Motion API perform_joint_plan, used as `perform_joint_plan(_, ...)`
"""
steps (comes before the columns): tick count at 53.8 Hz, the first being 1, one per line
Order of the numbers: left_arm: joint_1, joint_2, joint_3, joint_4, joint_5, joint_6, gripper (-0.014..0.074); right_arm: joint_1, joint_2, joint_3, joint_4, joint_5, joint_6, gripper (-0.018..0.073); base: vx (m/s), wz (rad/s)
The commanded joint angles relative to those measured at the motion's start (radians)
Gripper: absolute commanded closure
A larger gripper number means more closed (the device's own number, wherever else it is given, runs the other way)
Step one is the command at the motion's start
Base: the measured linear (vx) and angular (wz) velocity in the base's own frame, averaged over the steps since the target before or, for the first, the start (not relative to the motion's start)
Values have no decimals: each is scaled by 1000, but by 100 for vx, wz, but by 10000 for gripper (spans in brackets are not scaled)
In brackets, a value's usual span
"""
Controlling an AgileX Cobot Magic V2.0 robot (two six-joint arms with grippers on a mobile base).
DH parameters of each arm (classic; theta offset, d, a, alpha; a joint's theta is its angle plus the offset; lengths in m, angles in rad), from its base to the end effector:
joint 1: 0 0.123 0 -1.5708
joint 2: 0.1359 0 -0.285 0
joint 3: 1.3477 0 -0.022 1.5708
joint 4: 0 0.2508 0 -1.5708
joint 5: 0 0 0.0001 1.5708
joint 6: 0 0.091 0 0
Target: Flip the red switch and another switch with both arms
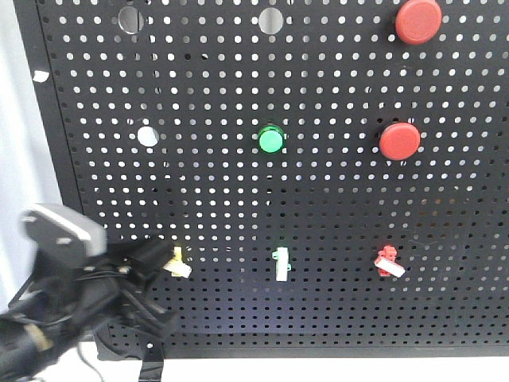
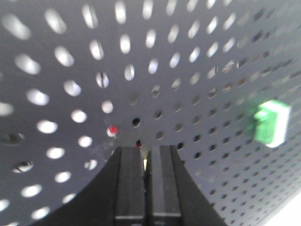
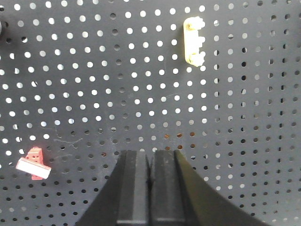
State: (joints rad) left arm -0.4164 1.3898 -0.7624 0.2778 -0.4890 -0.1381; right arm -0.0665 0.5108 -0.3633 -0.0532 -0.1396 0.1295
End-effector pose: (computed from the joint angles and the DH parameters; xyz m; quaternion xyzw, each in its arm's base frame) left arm 0.2729 -0.1335 0.2914 0.2317 0.6925 -0.1511 0.6662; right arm 0.1147 -0.0070 0.3087 0.0459 0.6770 0.0063 0.7345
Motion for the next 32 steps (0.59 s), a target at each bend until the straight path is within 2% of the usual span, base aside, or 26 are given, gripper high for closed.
perform_joint_plan(1,-4,-10,-40,-53,-63,3,596,-5,8,-35,-2,-91,-3,566,0,0)
perform_joint_plan(15,-4,-2,-40,-172,-48,97,596,-5,8,-35,-2,-91,-3,566,0,0)
perform_joint_plan(32,-4,-2,-37,-173,20,51,596,-5,8,-35,-2,-91,-3,566,0,0)
